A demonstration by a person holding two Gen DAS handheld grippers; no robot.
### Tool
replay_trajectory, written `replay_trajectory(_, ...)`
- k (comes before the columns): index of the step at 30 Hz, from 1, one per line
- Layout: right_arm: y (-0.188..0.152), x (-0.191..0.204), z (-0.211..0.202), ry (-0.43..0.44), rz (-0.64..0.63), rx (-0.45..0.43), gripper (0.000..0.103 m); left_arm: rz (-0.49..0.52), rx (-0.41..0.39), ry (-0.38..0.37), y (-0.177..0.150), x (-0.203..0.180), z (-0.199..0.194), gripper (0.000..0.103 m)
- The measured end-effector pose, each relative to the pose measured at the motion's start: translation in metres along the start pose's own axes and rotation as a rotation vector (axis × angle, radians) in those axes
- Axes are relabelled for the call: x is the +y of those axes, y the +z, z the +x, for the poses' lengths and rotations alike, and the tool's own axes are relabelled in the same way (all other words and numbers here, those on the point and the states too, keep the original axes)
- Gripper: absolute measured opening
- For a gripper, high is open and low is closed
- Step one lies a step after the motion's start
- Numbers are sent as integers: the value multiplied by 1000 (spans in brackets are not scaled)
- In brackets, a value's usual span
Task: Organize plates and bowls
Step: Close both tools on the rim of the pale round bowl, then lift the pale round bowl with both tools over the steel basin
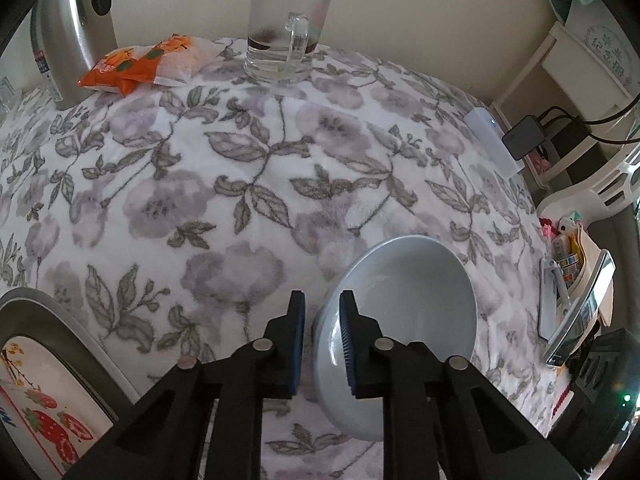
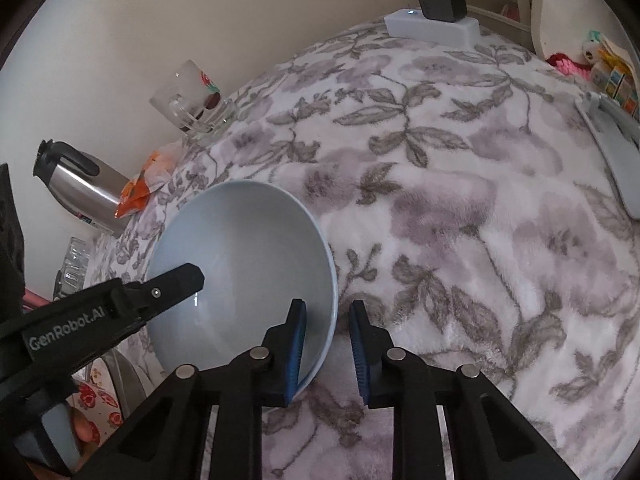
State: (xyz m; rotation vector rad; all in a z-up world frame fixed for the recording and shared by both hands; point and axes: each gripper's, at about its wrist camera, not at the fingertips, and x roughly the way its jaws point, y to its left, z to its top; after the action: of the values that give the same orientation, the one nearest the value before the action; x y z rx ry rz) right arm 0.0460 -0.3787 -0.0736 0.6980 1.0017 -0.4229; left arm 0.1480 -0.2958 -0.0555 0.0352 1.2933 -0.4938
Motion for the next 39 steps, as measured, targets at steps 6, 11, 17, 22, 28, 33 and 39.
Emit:
replay_trajectory(6, -1, 6, -2, -10, -23, 1, 16, 6, -1, -10, -1, -1, -1, 12)
replay_trajectory(11, -4, 7, -4, -18, -28, 4, 15, 15, -4, -17, -4, -1, -4, 12)
replay_trajectory(17, -7, 7, -15, -25, -32, 0, 15, 14, -5, -31, -10, -3, -13, 12)
replay_trajectory(22, -11, 8, -31, -23, -32, -10, 15, 21, -21, -51, -16, -6, -28, 12)
replay_trajectory(28, -19, 16, -54, -20, -51, -28, 15, 34, -82, -58, -29, -10, -60, 12)
replay_trajectory(33, -25, 27, -76, -22, -87, -59, 16, 24, -122, -90, -36, -7, -83, 12)
replay_trajectory(39, -33, 45, -103, -1, -121, -91, 16, 25, -191, -107, -44, -2, -118, 12)
